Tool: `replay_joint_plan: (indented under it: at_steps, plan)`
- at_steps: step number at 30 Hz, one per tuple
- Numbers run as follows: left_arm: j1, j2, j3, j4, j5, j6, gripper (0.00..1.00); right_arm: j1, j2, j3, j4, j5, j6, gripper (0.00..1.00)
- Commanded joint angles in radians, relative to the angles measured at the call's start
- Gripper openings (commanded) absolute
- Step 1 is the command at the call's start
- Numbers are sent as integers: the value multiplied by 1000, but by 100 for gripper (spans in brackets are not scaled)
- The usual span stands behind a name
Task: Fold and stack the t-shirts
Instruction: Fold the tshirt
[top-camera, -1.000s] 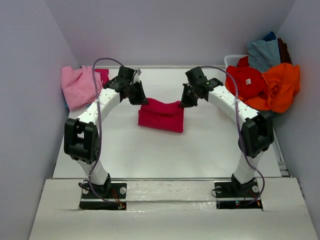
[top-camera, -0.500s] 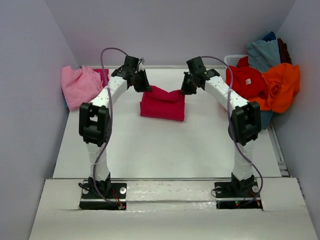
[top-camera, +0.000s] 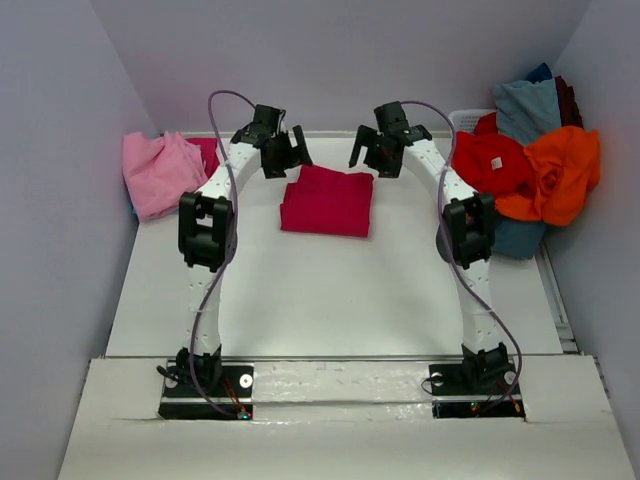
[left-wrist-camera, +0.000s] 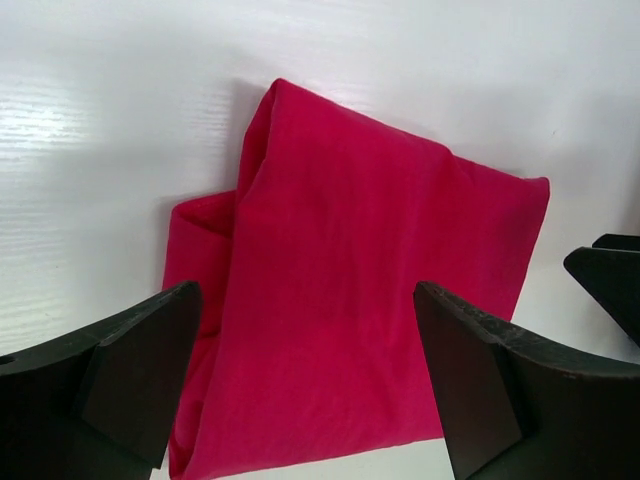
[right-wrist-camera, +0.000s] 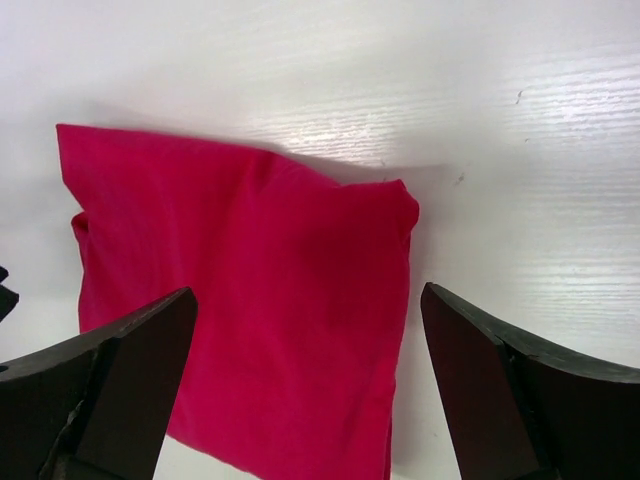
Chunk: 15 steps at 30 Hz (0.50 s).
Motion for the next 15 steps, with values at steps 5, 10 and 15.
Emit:
replay_joint_plan:
  at_steps: [5,10,15]
  plan:
    - [5,-231,-174,28,-1,6,99,7,-204,-160,9,-15,3,100]
    - [14,-192,-144,14,25,34,99,7,-256,-296,39,-32,20,99]
    - [14,-52,8,-24,49,68,99,7,-247,-316,42,-72,49,90]
